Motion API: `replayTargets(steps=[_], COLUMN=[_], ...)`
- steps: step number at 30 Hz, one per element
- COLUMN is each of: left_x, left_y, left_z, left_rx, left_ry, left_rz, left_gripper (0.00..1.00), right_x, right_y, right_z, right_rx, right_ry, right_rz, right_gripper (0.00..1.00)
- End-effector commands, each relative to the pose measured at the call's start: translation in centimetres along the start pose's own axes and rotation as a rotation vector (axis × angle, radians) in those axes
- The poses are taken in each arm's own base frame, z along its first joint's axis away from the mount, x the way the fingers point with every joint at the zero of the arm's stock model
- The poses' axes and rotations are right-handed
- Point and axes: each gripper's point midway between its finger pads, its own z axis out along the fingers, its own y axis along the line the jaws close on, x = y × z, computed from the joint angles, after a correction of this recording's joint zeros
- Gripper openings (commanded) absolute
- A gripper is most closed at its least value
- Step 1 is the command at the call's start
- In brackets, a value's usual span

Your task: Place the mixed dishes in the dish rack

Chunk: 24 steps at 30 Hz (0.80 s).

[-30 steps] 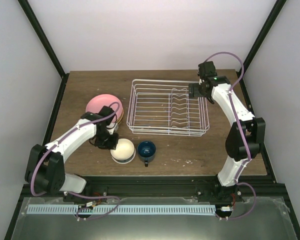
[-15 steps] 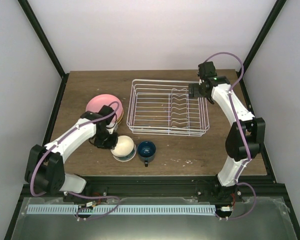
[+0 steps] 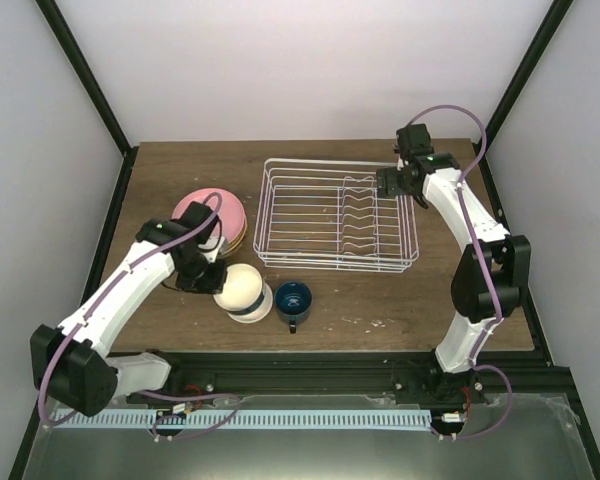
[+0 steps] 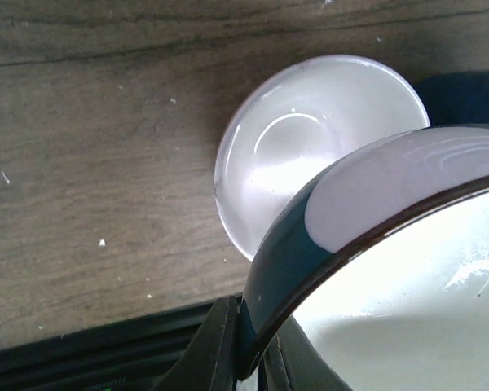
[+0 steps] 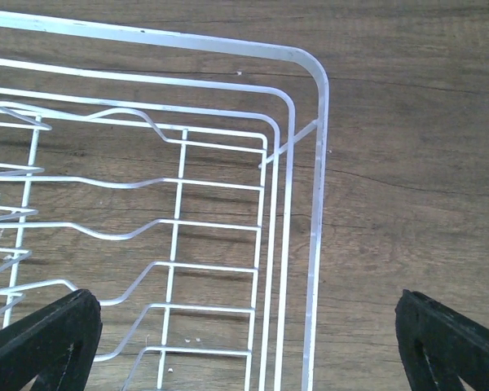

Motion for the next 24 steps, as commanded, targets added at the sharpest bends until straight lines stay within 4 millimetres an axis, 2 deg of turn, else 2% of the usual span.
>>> replayTargets(steps=[1, 4, 7, 11, 16, 18, 21, 24], left_x=[1.2, 0.2, -2.3, -6.6, -13.5, -16.3, -19.3, -21.4], left_y=[-1.2, -2.5, -3.5, -4.5, -6.7, -7.5, -8.3, -8.8], left_z=[-1.9, -3.6, -5.3, -6.7, -9.7, -10.0, -10.7, -10.7], left_rx=[0.076, 0.144, 0.183, 0.192, 0.234, 0.233, 0.217, 0.207], left_ry=[-0.014, -0.101, -0.228, -0.337, -0.525, -0.563, -0.598, -0.611], left_rz=[0.001, 0.017, 0.017, 0.01, 0.04, 0.069, 0.116, 0.143], left_gripper=[0.0, 0.0, 0.0, 0.0, 0.0, 0.0, 0.0, 0.0], right_x=[-2.1, -3.2, -4.3, -5.7, -6.7, -6.7, -6.7, -6.6], right_y=[1.2, 2.1, 3.1, 4.2, 6.1, 7.3, 9.6, 11.1], right_z=[-2.4, -2.8, -3.5, -5.0, -7.5, -8.5, -10.3, -11.4], right_rx=[-0.063, -0.119, -0.177, -0.25, -0.389, -0.472, -0.634, -0.756], right_ry=[-0.093, -0.112, -0.131, -0.183, -0.249, -0.266, -0.277, -0.271], right_rz=[-0.02, -0.016, -0.018, -0.022, -0.015, -0.012, -0.014, 0.004], right_gripper=[1.0, 1.0, 1.0, 1.0, 1.0, 1.0, 1.0, 1.0])
